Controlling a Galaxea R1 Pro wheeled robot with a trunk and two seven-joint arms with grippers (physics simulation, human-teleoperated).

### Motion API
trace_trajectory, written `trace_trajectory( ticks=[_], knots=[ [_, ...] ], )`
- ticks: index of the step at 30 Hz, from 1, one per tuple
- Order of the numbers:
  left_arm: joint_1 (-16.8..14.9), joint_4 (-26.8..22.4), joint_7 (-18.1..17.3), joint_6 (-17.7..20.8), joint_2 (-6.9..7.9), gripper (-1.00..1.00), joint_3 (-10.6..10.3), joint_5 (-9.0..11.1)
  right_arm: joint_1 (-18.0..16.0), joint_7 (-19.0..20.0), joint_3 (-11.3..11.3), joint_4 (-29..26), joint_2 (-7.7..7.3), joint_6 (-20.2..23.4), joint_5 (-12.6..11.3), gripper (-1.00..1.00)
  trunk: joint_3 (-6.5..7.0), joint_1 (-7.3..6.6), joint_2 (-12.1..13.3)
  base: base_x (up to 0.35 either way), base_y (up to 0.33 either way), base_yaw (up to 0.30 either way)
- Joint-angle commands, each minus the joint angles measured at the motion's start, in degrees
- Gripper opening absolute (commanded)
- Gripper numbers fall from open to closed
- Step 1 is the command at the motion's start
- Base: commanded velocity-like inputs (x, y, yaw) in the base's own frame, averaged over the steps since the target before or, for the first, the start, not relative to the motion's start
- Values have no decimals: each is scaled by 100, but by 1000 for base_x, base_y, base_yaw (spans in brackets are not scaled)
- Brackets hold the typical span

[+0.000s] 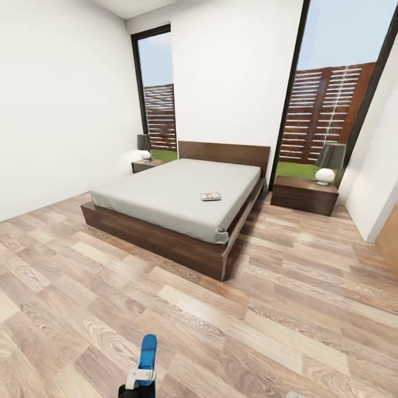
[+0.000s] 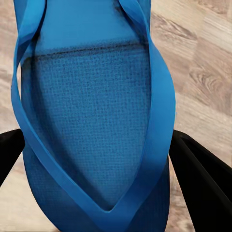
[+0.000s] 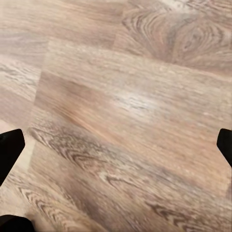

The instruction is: In the bedroom, move the book from the bed onto either nightstand, and place the two sandals side by side next to the bed.

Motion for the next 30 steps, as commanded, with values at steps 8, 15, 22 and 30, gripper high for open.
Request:
trace_trajectory(
  ticks=[8, 15, 22, 30],
  knots=[
    [-3, 10, -16, -13, -15, -100, -45, 66, -2, 22, 4, 5, 2, -3, -23, 100, -5, -1, -2, 0, 0, 289],
    [-3, 10, -16, -13, -23, -100, -43, 65, -2, 22, 4, 5, -1, -2, -23, 100, -5, -1, -2, 0, 0, 289],
    [-3, 10, -16, -13, -28, -100, -42, 67, -2, 22, 4, 4, 1, 0, -23, 100, -5, -1, -2, 0, 0, 289],
    [-3, 10, -18, -13, -77, -100, -42, 67, -2, 22, 4, 4, 3, 1, -23, 100, -5, -1, -2, 0, 0, 289]
  ],
)
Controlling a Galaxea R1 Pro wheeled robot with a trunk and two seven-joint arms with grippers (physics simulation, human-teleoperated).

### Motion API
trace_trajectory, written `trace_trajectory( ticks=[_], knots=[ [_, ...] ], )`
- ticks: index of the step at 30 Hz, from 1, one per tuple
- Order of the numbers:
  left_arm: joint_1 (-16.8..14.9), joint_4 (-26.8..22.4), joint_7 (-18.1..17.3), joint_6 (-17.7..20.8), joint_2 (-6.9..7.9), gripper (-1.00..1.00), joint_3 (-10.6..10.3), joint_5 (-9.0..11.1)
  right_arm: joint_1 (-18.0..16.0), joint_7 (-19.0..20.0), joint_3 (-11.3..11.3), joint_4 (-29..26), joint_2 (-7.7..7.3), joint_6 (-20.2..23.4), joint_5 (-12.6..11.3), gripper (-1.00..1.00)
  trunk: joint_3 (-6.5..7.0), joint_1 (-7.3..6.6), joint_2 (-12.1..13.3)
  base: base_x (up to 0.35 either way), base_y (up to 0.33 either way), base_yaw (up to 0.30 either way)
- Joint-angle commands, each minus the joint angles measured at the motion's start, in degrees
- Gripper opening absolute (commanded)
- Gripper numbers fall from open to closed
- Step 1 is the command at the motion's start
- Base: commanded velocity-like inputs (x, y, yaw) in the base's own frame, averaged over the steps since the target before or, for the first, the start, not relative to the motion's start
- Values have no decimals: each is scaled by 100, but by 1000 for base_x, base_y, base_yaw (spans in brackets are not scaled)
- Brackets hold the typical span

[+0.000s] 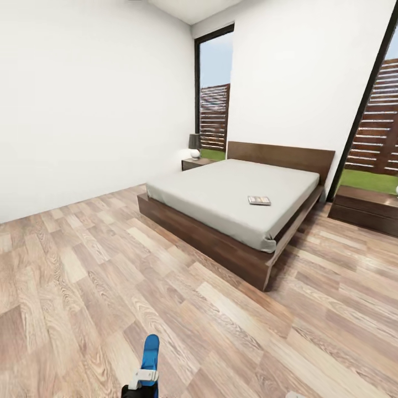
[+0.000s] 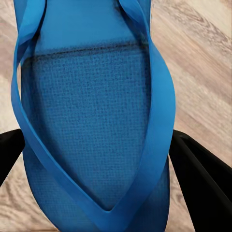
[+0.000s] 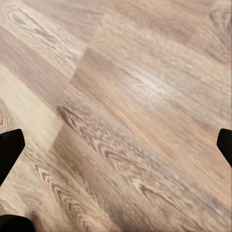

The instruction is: In the bedroom, move the book from the bed onto either nightstand, and place the two sandals side by side next to the bed.

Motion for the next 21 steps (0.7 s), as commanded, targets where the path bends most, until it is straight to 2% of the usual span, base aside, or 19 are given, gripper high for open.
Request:
trace_trajectory(
  ticks=[1, 21],
  knots=[
    [-6, 9, -16, -18, -11, -100, -37, 64, -2, 22, 4, 4, -1, -6, -23, 100, -5, -1, -2, 0, 0, 289],
    [-6, 9, -20, -24, -35, -100, -38, 64, -2, 29, 4, 4, -4, -6, -23, 100, -5, -1, -2, 0, 0, 289]
  ],
)
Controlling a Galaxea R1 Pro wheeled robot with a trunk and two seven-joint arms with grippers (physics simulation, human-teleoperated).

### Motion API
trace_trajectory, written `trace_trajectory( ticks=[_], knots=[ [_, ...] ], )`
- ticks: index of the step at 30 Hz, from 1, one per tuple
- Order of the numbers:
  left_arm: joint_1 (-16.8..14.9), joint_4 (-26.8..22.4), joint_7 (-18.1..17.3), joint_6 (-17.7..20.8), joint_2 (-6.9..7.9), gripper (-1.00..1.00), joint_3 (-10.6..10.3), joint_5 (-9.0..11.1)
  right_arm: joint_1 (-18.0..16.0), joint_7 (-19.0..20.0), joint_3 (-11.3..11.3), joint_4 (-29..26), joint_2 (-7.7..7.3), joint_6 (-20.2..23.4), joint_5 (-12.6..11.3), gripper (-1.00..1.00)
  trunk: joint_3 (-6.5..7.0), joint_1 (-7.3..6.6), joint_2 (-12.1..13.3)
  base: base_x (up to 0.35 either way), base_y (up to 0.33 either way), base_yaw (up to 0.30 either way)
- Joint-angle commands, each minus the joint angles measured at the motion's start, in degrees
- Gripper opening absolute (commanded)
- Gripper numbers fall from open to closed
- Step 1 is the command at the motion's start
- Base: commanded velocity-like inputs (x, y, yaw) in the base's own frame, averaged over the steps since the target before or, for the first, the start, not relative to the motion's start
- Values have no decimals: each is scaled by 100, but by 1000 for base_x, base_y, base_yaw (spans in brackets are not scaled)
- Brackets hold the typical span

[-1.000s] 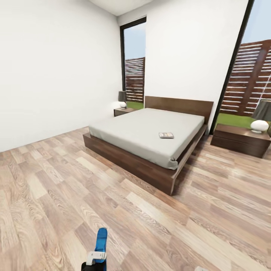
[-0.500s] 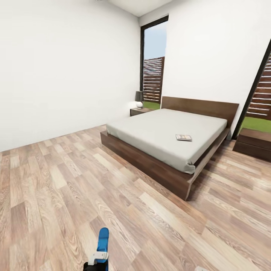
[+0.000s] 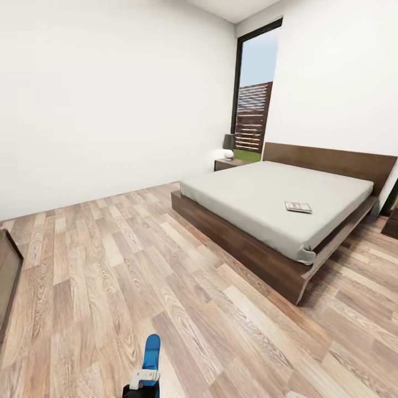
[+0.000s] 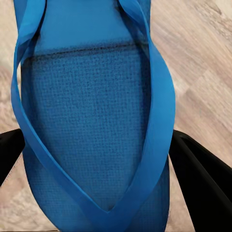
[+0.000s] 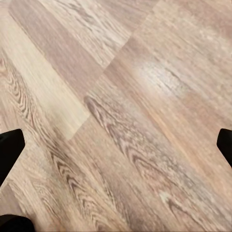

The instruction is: In the bedroom, move the book from the bed onto either nightstand, and place the two sandals side by side next to the bed.

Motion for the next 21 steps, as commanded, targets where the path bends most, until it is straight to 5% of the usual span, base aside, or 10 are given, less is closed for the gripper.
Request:
trace_trajectory(
  ticks=[1, 21],
  knots=[
    [-6, 10, -18, -16, -2, -100, -47, 61, -2, 21, 4, 4, -1, -6, -23, 100, -5, -1, -2, 0, 0, 289],
    [10, 10, -11, -21, 2, -100, -43, 67, -2, 17, 4, 4, -1, -6, -23, 100, -5, -1, -2, 0, 0, 289]
  ],
)
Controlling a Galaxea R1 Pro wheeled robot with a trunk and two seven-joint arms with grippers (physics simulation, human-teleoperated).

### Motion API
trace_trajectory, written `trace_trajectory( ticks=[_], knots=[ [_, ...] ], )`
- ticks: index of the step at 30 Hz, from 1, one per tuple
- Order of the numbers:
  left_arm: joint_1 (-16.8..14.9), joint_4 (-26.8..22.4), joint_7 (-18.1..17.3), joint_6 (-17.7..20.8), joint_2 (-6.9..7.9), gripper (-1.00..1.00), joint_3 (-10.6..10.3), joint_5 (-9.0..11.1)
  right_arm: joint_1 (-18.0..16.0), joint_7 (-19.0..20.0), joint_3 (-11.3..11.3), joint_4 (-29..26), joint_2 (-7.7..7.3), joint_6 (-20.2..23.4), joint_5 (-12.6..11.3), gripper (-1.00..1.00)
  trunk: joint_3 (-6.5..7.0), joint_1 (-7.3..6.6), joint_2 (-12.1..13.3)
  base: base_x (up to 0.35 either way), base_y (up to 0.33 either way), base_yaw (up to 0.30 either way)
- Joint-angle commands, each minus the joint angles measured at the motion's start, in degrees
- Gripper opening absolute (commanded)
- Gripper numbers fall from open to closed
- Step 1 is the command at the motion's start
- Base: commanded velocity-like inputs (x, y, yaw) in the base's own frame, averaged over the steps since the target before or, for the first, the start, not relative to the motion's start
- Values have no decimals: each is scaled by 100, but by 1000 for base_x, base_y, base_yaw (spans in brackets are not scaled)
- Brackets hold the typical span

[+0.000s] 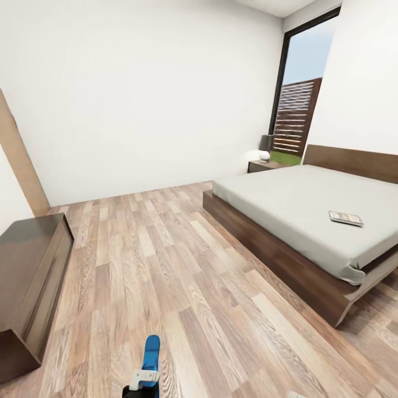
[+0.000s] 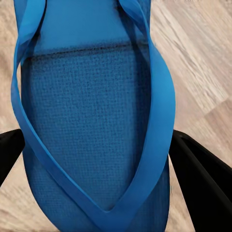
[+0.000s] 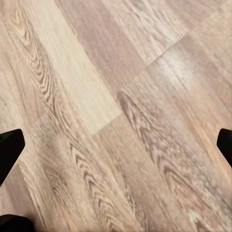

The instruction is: In the bedroom, move the book from the bed onto either nightstand, and place the two sandals side by side next to the bed.

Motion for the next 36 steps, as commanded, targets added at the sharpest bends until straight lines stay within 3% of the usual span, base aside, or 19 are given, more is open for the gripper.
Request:
trace_trajectory(
  ticks=[1, 14, 27, 36],
  knots=[
    [-5, 9, -16, -19, -1, -100, -45, 59, -2, 25, 4, 4, -3, -6, -23, 100, -5, -1, -2, 0, 0, 289],
    [-4, 10, -14, -19, -6, -100, -45, 58, -2, 25, 4, 4, -9, -9, -23, 100, -5, -1, -2, 0, 0, 274],
    [-4, 12, -5, -15, -8, -100, -49, 62, -2, 37, 4, 16, -9, -12, -17, 100, -5, -1, -2, 5, 0, 17],
    [10, 10, 4, -10, -6, -100, -45, 73, -2, 31, 4, 13, -9, -15, -19, 100, -5, -1, -2, 271, 0, 0]
  ],
)
